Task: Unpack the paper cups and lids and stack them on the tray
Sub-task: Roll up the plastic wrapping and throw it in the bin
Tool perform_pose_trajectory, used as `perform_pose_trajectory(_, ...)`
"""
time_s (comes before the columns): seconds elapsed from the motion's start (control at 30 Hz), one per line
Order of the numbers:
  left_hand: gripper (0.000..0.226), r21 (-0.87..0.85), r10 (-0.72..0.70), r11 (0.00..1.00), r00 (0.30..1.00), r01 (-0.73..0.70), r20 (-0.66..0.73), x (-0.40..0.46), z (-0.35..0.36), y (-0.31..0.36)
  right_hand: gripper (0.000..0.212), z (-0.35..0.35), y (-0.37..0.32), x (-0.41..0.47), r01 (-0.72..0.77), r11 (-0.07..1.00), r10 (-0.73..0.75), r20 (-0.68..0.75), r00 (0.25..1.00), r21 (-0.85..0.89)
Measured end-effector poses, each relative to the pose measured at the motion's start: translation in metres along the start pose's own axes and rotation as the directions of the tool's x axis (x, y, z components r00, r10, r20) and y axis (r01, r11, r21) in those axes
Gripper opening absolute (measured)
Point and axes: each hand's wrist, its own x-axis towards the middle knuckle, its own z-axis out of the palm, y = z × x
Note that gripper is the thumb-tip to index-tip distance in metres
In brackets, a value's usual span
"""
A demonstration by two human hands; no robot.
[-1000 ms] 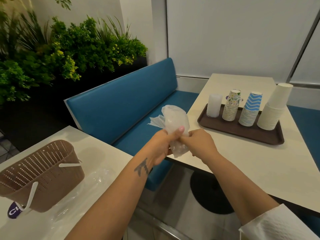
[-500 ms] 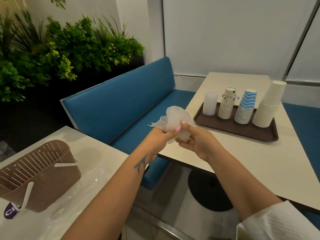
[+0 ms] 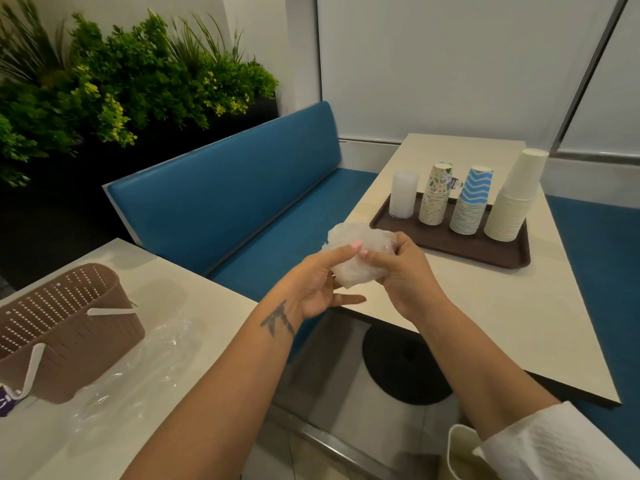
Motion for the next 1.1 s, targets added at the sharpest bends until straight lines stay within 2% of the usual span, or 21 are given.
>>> perform_pose_trajectory(0.1, 0.032, 0.073, 0.106, 0.993, 0.982, -0.095, -0.159, 0.007, 0.011, -0.011, 0.057, -0.013, 0.003, -0.004, -0.003, 0.998, 0.003, -0.004, 1.000, -0.058)
perform_pose_trajectory(0.17, 0.029, 0.203, 0.170, 0.970, 0.969, -0.133, -0.178, 0.014, 0.012, -0.020, 0.071, -0.023, 0.002, -0.007, -0.078, 0.994, 0.080, 0.024, 0.997, -0.080)
perform_pose_trajectory(0.2, 0.027, 0.278, 0.183, 0.951, 0.970, -0.133, -0.162, 0.017, 0.014, -0.024, 0.069, -0.029, 0.002, -0.007, -0.113, 0.987, 0.118, 0.041, 0.992, -0.113)
perform_pose_trajectory(0.23, 0.024, 0.341, 0.187, 0.931, 0.973, -0.131, -0.137, 0.021, 0.015, -0.029, 0.059, -0.035, 0.003, -0.008, -0.128, 0.977, 0.137, 0.044, 0.990, -0.168)
perform_pose_trajectory(0.3, 0.021, 0.423, 0.178, 0.897, 0.980, -0.125, -0.087, 0.029, 0.020, -0.037, 0.025, -0.049, 0.007, -0.007, -0.131, 0.940, 0.126, -0.035, 0.991, -0.316)
perform_pose_trajectory(0.37, 0.027, 0.479, 0.159, 0.870, 0.986, -0.117, -0.049, 0.043, 0.026, -0.047, 0.012, -0.066, 0.014, -0.003, -0.163, 0.900, 0.112, -0.147, 0.983, -0.403)
perform_pose_trajectory(0.43, 0.043, 0.527, 0.101, 0.844, 0.995, -0.097, 0.022, 0.061, 0.031, -0.059, 0.014, -0.086, 0.020, -0.002, -0.196, 0.897, 0.124, -0.201, 0.972, -0.397)
perform_pose_trajectory(0.5, 0.049, 0.548, -0.020, 0.835, 0.991, -0.056, 0.133, 0.081, 0.038, -0.069, 0.023, -0.110, 0.023, -0.003, -0.220, 0.897, 0.144, -0.217, 0.965, -0.383)
perform_pose_trajectory(0.6, 0.037, 0.581, -0.200, 0.813, 0.952, 0.030, 0.231, 0.112, 0.054, -0.090, 0.021, -0.152, 0.027, -0.006, -0.284, 0.847, 0.166, -0.284, 0.944, -0.449)
perform_pose_trajectory(0.67, 0.026, 0.643, -0.280, 0.765, 0.917, 0.034, 0.285, 0.130, 0.069, -0.109, 0.016, -0.179, 0.032, -0.009, -0.351, 0.813, 0.190, -0.357, 0.914, -0.465)
perform_pose_trajectory(0.77, 0.027, 0.695, -0.377, 0.719, 0.850, 0.017, 0.369, 0.155, 0.090, -0.148, 0.015, -0.217, 0.046, -0.018, -0.436, 0.745, 0.217, -0.435, 0.874, -0.505)
perform_pose_trajectory(0.87, 0.016, 0.727, -0.439, 0.687, 0.803, 0.012, 0.402, 0.171, 0.108, -0.200, 0.011, -0.257, 0.072, -0.035, -0.514, 0.699, 0.268, -0.484, 0.833, -0.497)
perform_pose_trajectory(0.97, 0.018, 0.765, -0.497, 0.644, 0.772, 0.023, 0.395, 0.181, 0.117, -0.262, 0.013, -0.292, 0.103, -0.057, -0.550, 0.659, 0.282, -0.509, 0.813, -0.514)
perform_pose_trajectory(1.1, 0.023, 0.808, -0.583, 0.588, 0.710, 0.033, 0.395, 0.194, 0.120, -0.341, 0.034, -0.334, 0.151, -0.086, -0.641, 0.477, 0.335, -0.550, 0.765, -0.601)
